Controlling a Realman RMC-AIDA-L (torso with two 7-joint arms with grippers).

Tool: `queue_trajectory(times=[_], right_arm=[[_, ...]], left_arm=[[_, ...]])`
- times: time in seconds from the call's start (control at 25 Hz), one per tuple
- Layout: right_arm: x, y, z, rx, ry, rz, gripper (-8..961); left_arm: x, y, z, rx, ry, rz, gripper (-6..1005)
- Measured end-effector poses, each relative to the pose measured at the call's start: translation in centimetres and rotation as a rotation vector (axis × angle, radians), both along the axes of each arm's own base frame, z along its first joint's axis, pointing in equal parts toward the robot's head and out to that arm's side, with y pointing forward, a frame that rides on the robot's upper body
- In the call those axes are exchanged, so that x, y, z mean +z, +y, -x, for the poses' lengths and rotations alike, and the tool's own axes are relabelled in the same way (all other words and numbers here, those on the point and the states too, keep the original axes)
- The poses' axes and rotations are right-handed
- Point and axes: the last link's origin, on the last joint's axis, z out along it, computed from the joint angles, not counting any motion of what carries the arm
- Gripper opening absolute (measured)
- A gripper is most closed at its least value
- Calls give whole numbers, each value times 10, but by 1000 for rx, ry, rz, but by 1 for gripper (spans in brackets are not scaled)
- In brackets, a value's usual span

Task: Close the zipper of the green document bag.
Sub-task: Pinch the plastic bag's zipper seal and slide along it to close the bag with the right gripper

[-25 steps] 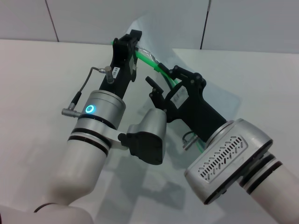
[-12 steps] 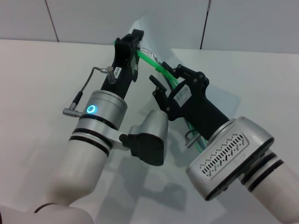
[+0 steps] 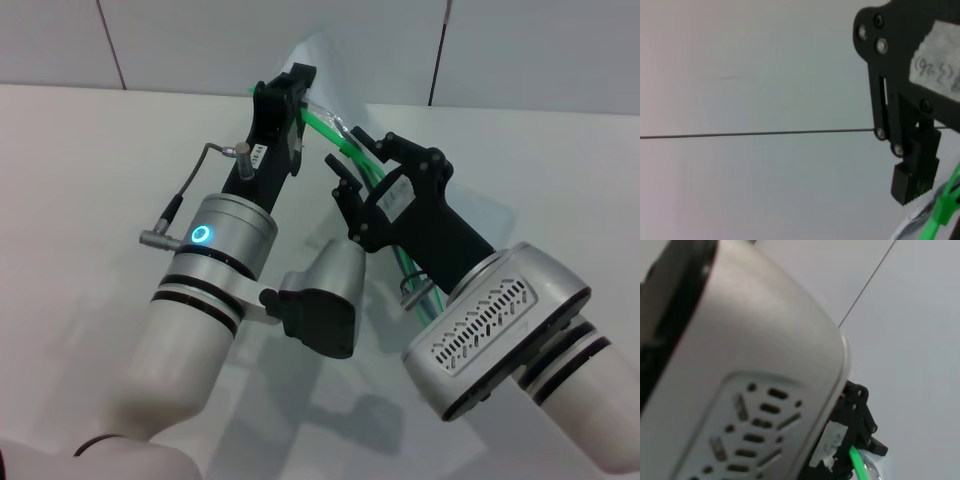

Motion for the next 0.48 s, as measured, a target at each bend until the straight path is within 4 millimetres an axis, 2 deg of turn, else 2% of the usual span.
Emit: queue_trajectory(times=[0.48], right_arm=[[0, 1, 0, 1, -4, -1, 314]], left_arm=[[-1, -1, -1, -7, 9, 1, 74]])
